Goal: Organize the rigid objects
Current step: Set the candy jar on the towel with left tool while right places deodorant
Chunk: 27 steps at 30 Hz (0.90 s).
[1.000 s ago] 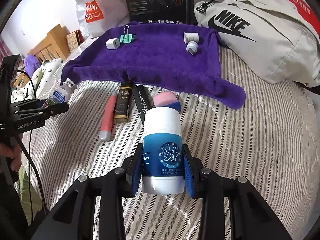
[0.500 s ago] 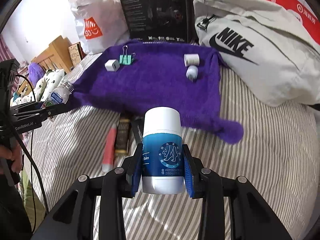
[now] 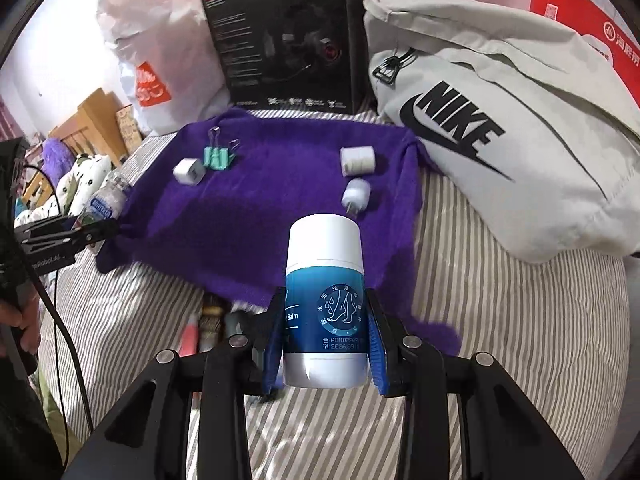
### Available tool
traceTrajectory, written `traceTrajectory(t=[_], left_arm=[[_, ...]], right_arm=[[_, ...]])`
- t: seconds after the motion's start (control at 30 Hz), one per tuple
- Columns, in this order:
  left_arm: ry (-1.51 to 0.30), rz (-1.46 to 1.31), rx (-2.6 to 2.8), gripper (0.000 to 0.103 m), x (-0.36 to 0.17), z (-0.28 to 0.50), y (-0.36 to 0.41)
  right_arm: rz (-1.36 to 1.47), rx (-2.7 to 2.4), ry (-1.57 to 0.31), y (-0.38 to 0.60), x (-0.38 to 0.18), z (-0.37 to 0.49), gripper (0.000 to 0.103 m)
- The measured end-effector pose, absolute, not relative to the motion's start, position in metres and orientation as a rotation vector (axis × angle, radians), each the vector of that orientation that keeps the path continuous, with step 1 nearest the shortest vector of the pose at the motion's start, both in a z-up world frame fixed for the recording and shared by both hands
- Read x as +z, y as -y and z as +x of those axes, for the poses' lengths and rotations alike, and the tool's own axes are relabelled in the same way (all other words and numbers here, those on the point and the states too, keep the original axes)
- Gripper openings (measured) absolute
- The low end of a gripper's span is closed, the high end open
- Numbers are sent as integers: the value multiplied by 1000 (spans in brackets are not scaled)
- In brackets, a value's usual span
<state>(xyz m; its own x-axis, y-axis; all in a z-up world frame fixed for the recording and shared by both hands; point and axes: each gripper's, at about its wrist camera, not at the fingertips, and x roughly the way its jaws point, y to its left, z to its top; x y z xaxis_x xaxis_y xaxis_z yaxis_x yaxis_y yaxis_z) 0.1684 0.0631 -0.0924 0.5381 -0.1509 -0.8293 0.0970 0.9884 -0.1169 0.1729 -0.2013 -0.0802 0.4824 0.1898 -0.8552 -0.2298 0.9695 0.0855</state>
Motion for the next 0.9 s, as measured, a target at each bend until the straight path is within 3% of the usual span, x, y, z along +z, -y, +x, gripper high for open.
traceTrajectory(t=[0.9], left_arm=[[-1051, -100, -150, 39, -136, 226, -65]], right_arm=[[-165, 258, -1143, 171, -138, 236, 36]])
